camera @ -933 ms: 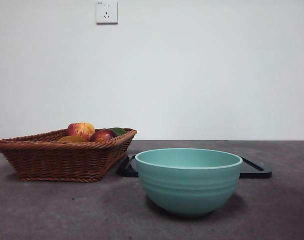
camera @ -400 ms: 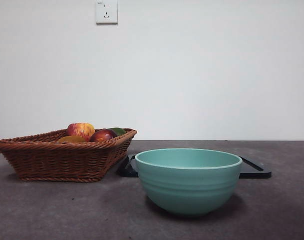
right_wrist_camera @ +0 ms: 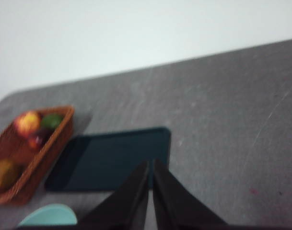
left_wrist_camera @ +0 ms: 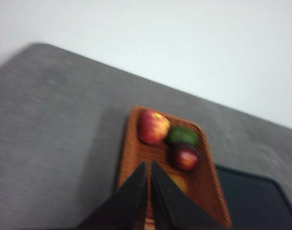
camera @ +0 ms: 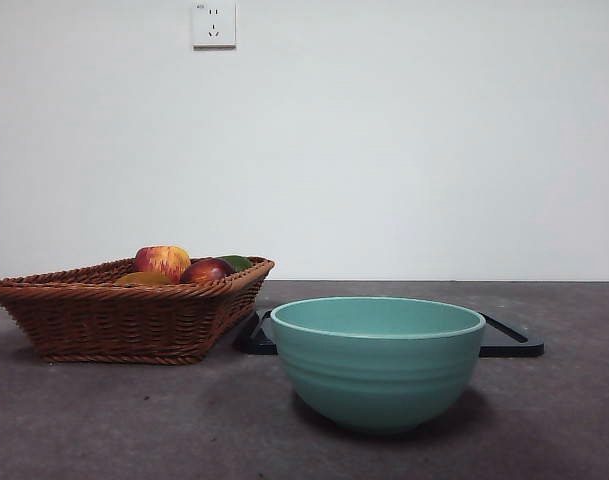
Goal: Pick up the wifruite, put it on the bowl, pick up the plate, put it on desk
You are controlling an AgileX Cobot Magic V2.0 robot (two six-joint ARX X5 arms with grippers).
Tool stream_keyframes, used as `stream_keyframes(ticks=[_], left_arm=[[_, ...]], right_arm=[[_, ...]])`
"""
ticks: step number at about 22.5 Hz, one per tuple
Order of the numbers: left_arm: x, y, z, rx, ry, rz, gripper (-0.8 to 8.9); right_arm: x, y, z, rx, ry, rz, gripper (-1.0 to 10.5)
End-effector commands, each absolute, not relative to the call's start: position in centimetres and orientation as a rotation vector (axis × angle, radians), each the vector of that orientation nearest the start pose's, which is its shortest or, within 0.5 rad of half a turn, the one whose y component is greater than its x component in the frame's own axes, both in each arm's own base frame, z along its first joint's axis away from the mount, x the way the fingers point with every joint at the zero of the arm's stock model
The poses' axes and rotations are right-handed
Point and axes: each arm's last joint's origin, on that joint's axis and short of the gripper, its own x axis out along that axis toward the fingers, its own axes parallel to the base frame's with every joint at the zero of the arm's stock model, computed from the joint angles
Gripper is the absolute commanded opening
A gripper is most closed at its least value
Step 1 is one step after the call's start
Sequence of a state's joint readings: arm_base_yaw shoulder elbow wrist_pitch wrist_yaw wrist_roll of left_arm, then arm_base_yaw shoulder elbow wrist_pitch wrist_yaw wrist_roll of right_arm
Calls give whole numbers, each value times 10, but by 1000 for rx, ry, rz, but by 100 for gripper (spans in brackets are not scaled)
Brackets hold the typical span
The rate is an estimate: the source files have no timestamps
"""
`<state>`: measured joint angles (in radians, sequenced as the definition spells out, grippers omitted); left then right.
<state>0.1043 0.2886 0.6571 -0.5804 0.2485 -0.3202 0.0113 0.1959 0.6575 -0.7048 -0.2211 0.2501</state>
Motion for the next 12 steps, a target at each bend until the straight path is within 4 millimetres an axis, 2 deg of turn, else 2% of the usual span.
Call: stream_keyframes(ticks=[1,8,12], left_arm=[[70,-2,313,-338,246,-167,10],[76,-7,324,-362,384,-335,10],[77,-10,326,-359,475,-415,10]], right_arm=[[44,8,310,180,290,244,6],[50,11,338,85,401,356,6],[54,13,344,68,484,436,6]])
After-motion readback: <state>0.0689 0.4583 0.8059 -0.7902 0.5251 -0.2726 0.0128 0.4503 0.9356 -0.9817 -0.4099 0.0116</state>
